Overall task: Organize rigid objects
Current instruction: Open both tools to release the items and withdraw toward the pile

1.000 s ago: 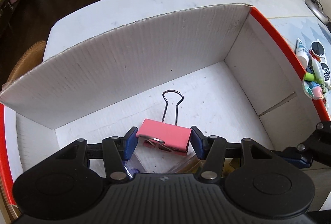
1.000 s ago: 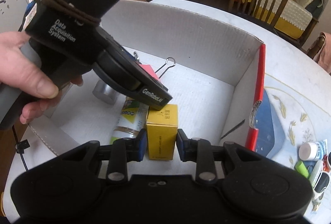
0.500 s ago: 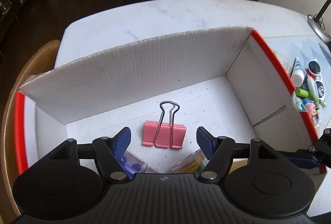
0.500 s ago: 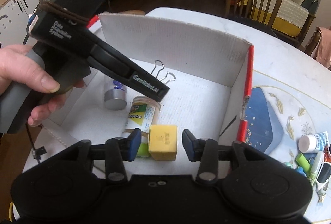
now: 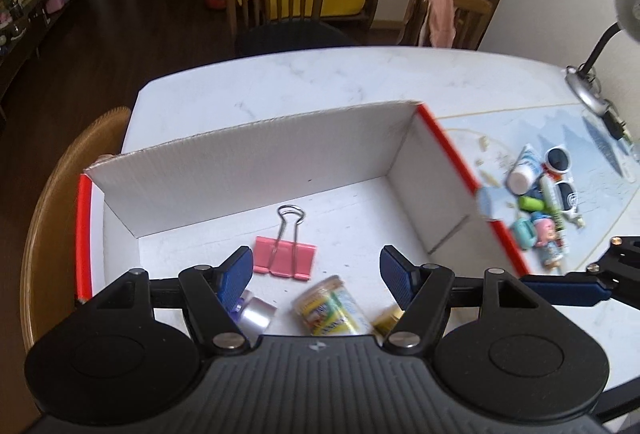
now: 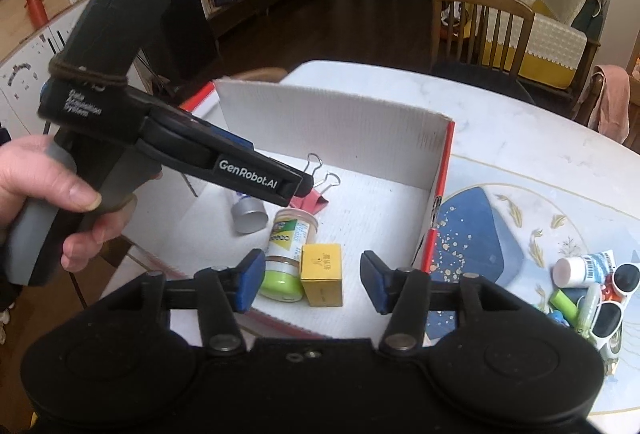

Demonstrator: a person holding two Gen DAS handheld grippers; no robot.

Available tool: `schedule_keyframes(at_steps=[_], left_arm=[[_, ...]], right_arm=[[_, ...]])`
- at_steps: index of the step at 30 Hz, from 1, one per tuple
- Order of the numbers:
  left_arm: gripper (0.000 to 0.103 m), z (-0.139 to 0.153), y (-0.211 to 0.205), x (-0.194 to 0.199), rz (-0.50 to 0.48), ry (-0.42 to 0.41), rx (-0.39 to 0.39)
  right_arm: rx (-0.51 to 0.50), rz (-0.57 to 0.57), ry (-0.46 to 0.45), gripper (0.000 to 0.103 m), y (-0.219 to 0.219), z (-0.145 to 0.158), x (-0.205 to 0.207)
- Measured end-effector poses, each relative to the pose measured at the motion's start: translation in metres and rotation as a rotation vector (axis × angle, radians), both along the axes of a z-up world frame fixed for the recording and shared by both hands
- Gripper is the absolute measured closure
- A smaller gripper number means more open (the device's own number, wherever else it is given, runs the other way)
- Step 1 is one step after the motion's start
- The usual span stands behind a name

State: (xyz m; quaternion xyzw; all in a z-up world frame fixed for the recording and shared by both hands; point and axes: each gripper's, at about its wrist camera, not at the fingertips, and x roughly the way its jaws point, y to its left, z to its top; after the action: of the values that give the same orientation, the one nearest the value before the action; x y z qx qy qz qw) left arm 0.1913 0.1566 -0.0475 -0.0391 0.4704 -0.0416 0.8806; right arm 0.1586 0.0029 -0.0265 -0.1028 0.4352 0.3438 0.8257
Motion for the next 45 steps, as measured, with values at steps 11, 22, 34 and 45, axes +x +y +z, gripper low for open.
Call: schedule_keyframes(at_steps=[11, 22, 34, 45], left_arm=[[0.026, 0.033, -0.022, -0.039, 0.027, -0.091, -0.023], [0.02, 0.044, -0.063, -0.062, 0.041, -0.126, -0.061], [0.015, 0.047, -0.124, -0.076, 0.026, -0.146, -0.08], [0.0, 0.035, -0.185, -0.074, -0.042, -0.144, -0.093]], right_arm=[[0.069, 0.01, -0.026, 0.039, -0.035, 0.025, -0.018], [0.136, -0.01, -0.039, 0.025, -0.093, 0.042, -0.03], [0.201, -0.062, -0.055, 0.006, -0.169, 0.047, -0.032], [0.234, -0.169, -0.04, 0.003, -0.252, 0.033, -0.026]])
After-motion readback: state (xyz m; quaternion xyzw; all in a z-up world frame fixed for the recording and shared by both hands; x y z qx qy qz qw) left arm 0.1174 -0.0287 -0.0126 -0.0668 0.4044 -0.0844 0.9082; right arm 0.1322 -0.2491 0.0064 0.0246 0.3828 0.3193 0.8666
